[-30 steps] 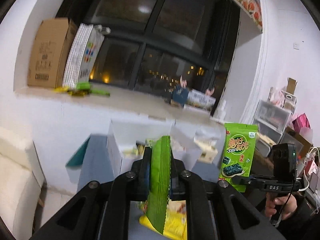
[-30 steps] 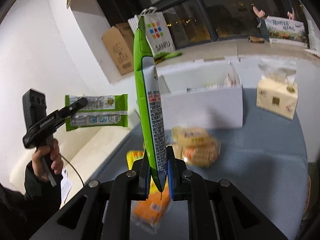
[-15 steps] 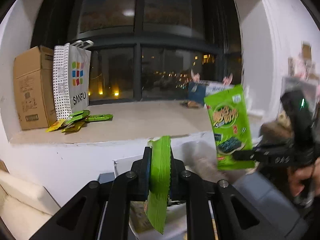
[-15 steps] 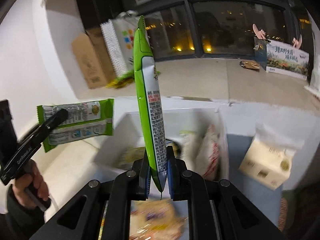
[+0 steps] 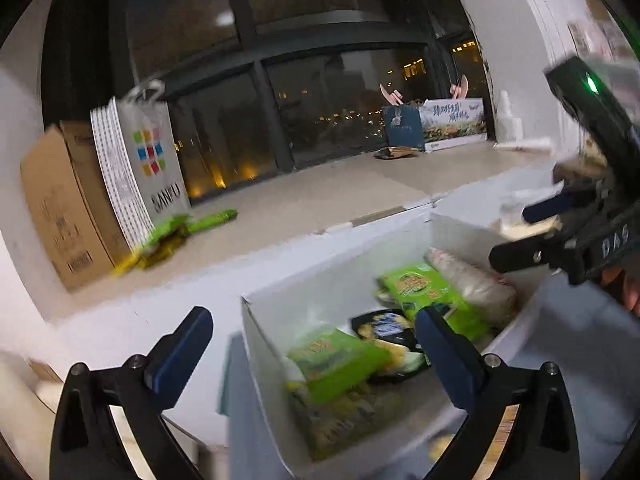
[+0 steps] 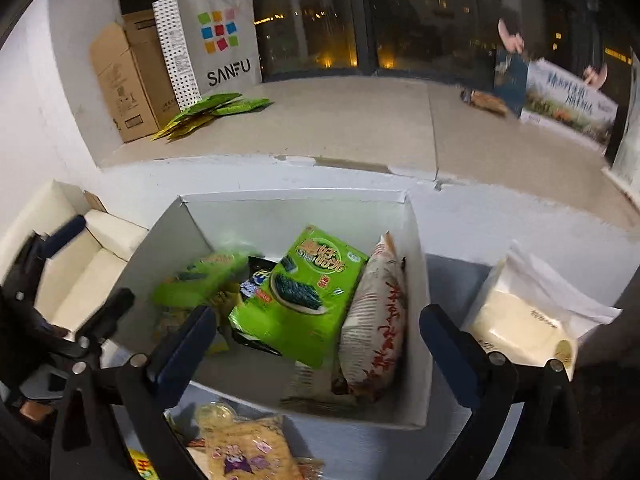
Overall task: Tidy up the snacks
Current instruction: 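Lower both green packs into the white box and open both grippers, then move both tools back over the remaining snacks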
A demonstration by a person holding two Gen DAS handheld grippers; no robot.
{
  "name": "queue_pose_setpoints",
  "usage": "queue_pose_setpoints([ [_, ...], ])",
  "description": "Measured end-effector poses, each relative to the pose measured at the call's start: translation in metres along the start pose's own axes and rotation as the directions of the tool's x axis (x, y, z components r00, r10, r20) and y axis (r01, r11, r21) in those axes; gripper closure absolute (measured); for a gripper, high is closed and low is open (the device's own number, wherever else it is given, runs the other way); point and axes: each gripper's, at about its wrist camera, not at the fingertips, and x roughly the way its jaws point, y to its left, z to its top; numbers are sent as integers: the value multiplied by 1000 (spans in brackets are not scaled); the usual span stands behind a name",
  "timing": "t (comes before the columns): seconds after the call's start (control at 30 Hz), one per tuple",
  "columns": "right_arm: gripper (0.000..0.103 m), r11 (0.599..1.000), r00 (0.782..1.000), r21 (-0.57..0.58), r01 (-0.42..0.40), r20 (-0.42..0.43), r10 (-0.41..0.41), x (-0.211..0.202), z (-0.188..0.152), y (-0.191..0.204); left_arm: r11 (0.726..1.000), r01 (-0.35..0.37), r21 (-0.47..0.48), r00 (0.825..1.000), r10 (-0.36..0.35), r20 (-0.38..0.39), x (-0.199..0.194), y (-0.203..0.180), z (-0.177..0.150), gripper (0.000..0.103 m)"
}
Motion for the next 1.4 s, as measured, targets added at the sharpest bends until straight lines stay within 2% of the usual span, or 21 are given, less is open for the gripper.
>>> queue_pose_setpoints([
  [0.1, 0, 1000, 1000, -2, -17, 20, 17, -14, -5, 3, 996, 38, -84, 999, -37, 10, -18, 7, 3, 0],
  [0.27, 0, 999, 996, -33, -22, 82, 25, -48, -19, 17, 988, 71, -139, 997, -67, 34, -56, 9, 3, 0],
  [0.37, 0, 998, 993, -51, -23, 114, 29, -70, -35, 23, 987, 70, -146, 995, -58, 85, -87, 8, -6, 0],
  [0.43, 0, 997, 991, -76, -12, 135, 22, -86, -51, 28, 978, 124, -169, 989, -107, 103, -108, 7, -16, 0],
  [0.67, 0, 996, 977, -91, -16, 211, 35, -146, -113, 36, 953, 214, -215, 976, -200, 86, -167, -10, -54, 0],
  [0.8, 0, 998, 963, -58, -5, 268, 21, -179, -157, 38, 942, 229, -246, 974, -220, 61, -193, -24, -80, 0],
  [0.9, 0, 1000, 955, -15, 21, 295, -16, -194, -184, 38, 918, 257, -303, 966, -249, 67, -208, -28, -97, 0],
  [0.97, 0, 1000, 953, 14, 1, 304, -5, -201, -200, 36, 903, 273, -331, 962, -266, 67, -215, -32, -108, 0],
  [1.13, 0, 996, 953, 55, -75, 296, 56, -206, -223, 28, 907, 228, -353, 971, -237, 17, -220, -44, -122, 0],
  [1.23, 0, 997, 957, 62, -54, 288, 34, -207, -225, 28, 913, 235, -333, 970, -242, 20, -227, -49, -123, 0],
  [1.3, 0, 996, 952, 68, -56, 305, 32, -210, -228, 28, 919, 226, -323, 972, -234, 15, -229, -50, -121, 0],
  [1.4, 0, 995, 954, 81, -64, 299, 37, -211, -231, 29, 913, 237, -334, 969, -245, 18, -231, -48, -118, 0],
])
